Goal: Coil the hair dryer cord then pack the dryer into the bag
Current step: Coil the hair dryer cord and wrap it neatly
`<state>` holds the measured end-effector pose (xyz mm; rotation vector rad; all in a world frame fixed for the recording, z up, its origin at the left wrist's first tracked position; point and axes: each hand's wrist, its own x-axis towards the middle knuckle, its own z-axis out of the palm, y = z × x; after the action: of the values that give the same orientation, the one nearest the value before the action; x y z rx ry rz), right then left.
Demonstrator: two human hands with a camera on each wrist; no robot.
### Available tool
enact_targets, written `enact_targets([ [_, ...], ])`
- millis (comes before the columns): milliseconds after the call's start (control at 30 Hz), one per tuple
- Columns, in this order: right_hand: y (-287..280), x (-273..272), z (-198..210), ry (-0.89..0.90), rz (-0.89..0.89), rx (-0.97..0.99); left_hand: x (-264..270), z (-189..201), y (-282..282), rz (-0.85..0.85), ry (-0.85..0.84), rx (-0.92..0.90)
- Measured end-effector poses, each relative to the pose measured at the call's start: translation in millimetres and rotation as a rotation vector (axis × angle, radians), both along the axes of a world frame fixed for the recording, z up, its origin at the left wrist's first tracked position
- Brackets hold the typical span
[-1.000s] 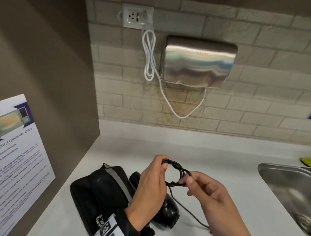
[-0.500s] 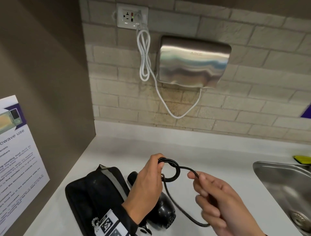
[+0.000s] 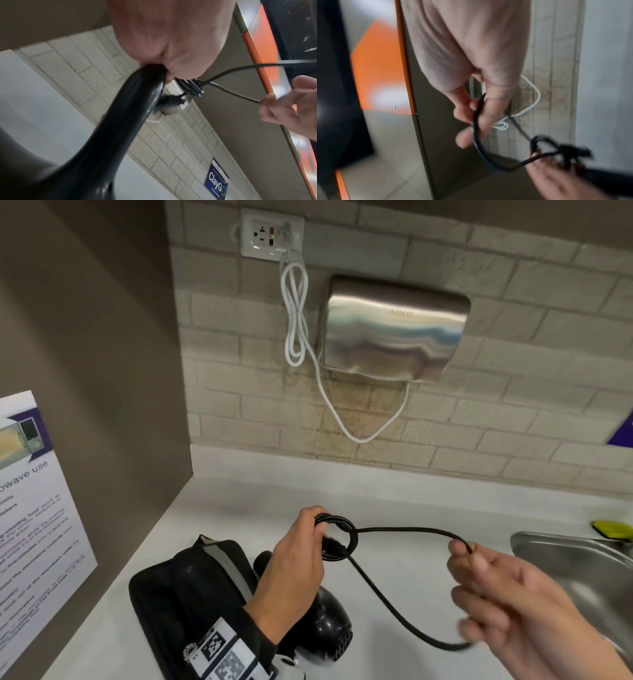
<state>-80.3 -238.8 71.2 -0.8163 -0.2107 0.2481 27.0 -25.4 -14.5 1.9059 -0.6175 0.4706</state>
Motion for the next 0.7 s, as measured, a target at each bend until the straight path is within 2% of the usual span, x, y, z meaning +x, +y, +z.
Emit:
enact_targets([
  [33, 4, 0, 2, 0.029, -0.014, 0.115, -1, -1, -2, -0.006, 0.001, 0.008],
  [67, 4, -4, 4, 0.089, -0.231, 0.050, -1, -2, -3, -0.004, 0.000, 0.018],
  [100, 1, -8, 7, 0.097, -0.355, 0.029, 0, -3, -4, 0.004, -0.002, 0.024],
  [167, 2, -11, 12, 0.002, -0.357, 0.121, 2, -3, -4, 0.031, -0.002, 0.014],
  [233, 8, -13, 14, -0.035, -0.397, 0.125, 3, -3, -2, 0.038, -0.002, 0.005],
  [367, 19, -16, 14, 0.092, -0.380, 0.145, 0, -4, -2, 0.047, -0.055, 0.013],
  [433, 27, -9, 21, 0.112, -0.451, 0.144, -2, -4, -3, 0.051, -0.071, 0.009],
  [467, 27, -2, 21, 0.072, -0.496, 0.160, -3, -3, -4, 0.059, -0.072, 0.014],
  [567, 33, 16, 26, -0.169, -0.386, 0.288, -5, -1, -6, 0.063, -0.076, 0.047],
  [633, 40, 18, 44, -0.186, -0.433, 0.345, -6, 1, -7, 0.047, -0.072, 0.056],
  [700, 42, 18, 59, -0.165, -0.527, 0.235, -4, 1, -7, 0.051, -0.054, 0.054],
])
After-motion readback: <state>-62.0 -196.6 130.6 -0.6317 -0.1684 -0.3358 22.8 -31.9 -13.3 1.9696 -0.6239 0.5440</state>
